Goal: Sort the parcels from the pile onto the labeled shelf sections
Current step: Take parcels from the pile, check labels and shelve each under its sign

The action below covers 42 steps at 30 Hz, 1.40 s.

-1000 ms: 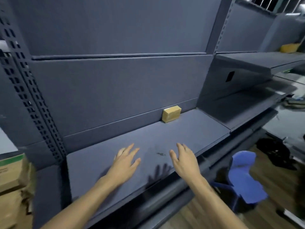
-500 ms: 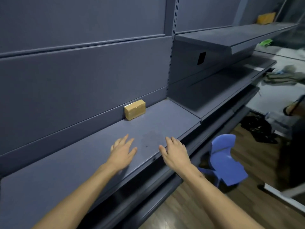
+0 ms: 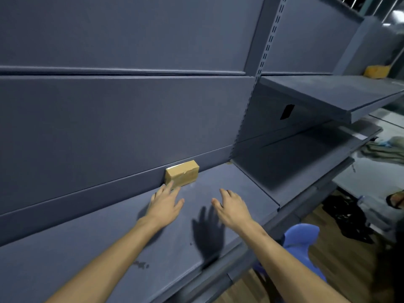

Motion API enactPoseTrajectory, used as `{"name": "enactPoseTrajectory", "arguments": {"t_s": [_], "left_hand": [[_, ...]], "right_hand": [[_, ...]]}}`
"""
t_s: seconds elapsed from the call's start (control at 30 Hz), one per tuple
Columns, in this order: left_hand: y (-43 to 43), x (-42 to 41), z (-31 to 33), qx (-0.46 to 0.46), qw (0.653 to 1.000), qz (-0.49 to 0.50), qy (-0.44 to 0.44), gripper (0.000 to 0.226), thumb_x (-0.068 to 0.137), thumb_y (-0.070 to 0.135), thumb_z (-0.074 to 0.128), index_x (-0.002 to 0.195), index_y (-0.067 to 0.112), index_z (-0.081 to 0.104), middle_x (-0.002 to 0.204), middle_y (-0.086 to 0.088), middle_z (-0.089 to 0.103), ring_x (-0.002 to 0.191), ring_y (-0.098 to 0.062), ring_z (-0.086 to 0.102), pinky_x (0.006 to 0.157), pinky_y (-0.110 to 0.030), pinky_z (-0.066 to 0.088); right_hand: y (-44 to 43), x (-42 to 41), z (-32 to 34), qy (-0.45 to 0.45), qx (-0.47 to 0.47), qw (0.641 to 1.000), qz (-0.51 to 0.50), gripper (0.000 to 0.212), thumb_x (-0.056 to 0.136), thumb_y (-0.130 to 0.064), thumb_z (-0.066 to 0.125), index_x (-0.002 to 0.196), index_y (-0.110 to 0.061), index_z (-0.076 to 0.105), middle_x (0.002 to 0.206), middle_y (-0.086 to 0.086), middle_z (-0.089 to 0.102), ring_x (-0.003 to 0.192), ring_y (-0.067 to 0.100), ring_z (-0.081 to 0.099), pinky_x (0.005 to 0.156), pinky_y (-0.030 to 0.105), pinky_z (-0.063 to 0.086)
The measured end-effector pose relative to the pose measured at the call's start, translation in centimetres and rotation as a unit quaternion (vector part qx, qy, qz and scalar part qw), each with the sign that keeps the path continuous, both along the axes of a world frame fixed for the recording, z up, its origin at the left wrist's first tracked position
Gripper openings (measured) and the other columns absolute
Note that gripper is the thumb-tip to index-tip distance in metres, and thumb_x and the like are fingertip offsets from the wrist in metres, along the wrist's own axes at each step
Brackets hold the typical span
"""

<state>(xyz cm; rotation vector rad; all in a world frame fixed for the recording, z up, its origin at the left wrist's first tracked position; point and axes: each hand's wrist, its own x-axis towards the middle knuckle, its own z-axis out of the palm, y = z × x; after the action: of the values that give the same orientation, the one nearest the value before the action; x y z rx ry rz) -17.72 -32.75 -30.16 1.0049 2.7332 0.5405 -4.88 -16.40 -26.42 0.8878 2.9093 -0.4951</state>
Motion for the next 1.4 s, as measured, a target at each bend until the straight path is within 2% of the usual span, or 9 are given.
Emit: {"name": "enactPoseTrajectory", "arguments": {"t_s": [0.37, 0.57, 0.67, 0.77, 0.87, 1.07, 1.2, 1.3, 1.4], "left_hand": [[3.8, -4.9, -1.2, 0.057, 0.995, 0.076, -0.036, 0.057, 0.099, 0.035, 0.041, 0.151, 0.022, 0.020, 0.161, -0.006, -0.003, 0.147, -0.023, 0.008, 0.118, -0.031, 0.013], [6.3, -5.3, -1.4, 0.096, 0.980, 0.155, -0.072, 0.049, 0.098, 0.032, 0.045, 0.145, 0.023, 0.034, 0.153, -0.010, 0.016, 0.128, -0.029, 0.044, 0.110, -0.030, 0.032], [7.5, -5.2, -1.4, 0.143, 0.958, 0.227, -0.104, 0.046, 0.099, 0.030, 0.045, 0.143, 0.022, 0.038, 0.150, -0.010, 0.026, 0.133, -0.025, 0.039, 0.109, -0.025, 0.026], [8.4, -4.8, -1.5, 0.183, 0.938, 0.271, -0.112, 0.041, 0.099, 0.023, 0.045, 0.140, 0.019, 0.042, 0.145, -0.009, 0.039, 0.132, -0.020, 0.039, 0.098, -0.015, 0.025], [8.9, -4.1, -1.1, 0.208, 0.923, 0.299, -0.121, 0.038, 0.099, 0.021, 0.044, 0.137, 0.020, 0.045, 0.137, -0.009, 0.048, 0.124, -0.018, 0.044, 0.093, -0.018, 0.028], [8.4, 0.8, 1.8, 0.249, 0.917, 0.298, -0.092, 0.044, 0.099, 0.023, 0.046, 0.142, 0.025, 0.039, 0.132, -0.002, 0.046, 0.114, -0.008, 0.041, 0.091, -0.014, 0.026], [7.6, 5.8, 3.4, 0.281, 0.893, 0.335, -0.102, 0.046, 0.098, 0.027, 0.047, 0.143, 0.031, 0.037, 0.121, -0.003, 0.045, 0.101, -0.001, 0.042, 0.086, -0.013, 0.025], [6.8, 9.6, 4.2, 0.329, 0.879, 0.333, -0.093, 0.038, 0.097, 0.023, 0.048, 0.134, 0.028, 0.044, 0.123, -0.003, 0.043, 0.094, 0.021, 0.042, 0.076, 0.001, 0.028], [6.1, 13.1, 5.2, 0.393, 0.858, 0.321, -0.077, 0.023, 0.092, 0.035, 0.054, 0.114, 0.035, 0.048, 0.116, 0.003, 0.043, 0.093, 0.011, 0.048, 0.076, 0.002, 0.033]], "right_hand": [[4.6, -11.5, -2.1, 0.044, -0.088, 0.990, 0.100, 0.048, 0.099, -0.038, 0.041, 0.136, -0.008, 0.038, 0.136, 0.017, 0.047, 0.129, 0.036, 0.041, 0.105, 0.042, 0.036], [6.6, -16.0, -3.9, 0.099, -0.251, 0.959, 0.084, 0.067, 0.098, -0.027, 0.049, 0.150, -0.003, 0.014, 0.152, 0.015, 0.033, 0.139, 0.030, 0.034, 0.109, 0.033, 0.029], [7.2, -17.2, -4.9, 0.114, -0.297, 0.946, 0.065, 0.049, 0.096, -0.026, 0.051, 0.138, -0.005, 0.036, 0.136, 0.014, 0.051, 0.127, 0.031, 0.047, 0.100, 0.034, 0.038], [7.6, -17.5, -5.6, 0.100, -0.297, 0.947, 0.070, 0.039, 0.097, -0.031, 0.049, 0.127, -0.006, 0.048, 0.126, 0.015, 0.052, 0.117, 0.032, 0.051, 0.095, 0.034, 0.039], [8.2, -17.1, -5.1, 0.074, -0.312, 0.944, 0.075, 0.040, 0.099, -0.036, 0.043, 0.125, -0.008, 0.052, 0.125, 0.014, 0.047, 0.114, 0.029, 0.051, 0.093, 0.029, 0.038], [8.4, -11.7, -2.3, 0.130, -0.336, 0.929, 0.089, 0.035, 0.097, -0.043, 0.044, 0.123, -0.023, 0.053, 0.116, 0.003, 0.046, 0.112, 0.022, 0.052, 0.096, 0.030, 0.039], [7.7, -5.6, -0.2, 0.171, -0.343, 0.919, 0.096, 0.043, 0.096, -0.047, 0.045, 0.137, -0.035, 0.044, 0.116, -0.005, 0.044, 0.112, 0.014, 0.051, 0.102, 0.031, 0.039], [6.6, -1.5, 1.0, 0.213, -0.367, 0.901, 0.092, 0.033, 0.095, -0.045, 0.047, 0.127, -0.039, 0.053, 0.114, -0.009, 0.046, 0.101, -0.003, 0.052, 0.085, 0.009, 0.039], [5.4, 1.5, 2.0, 0.249, -0.400, 0.879, 0.075, 0.018, 0.095, -0.038, 0.050, 0.110, -0.036, 0.059, 0.112, -0.008, 0.049, 0.094, -0.015, 0.051, 0.074, 0.000, 0.037]]}}
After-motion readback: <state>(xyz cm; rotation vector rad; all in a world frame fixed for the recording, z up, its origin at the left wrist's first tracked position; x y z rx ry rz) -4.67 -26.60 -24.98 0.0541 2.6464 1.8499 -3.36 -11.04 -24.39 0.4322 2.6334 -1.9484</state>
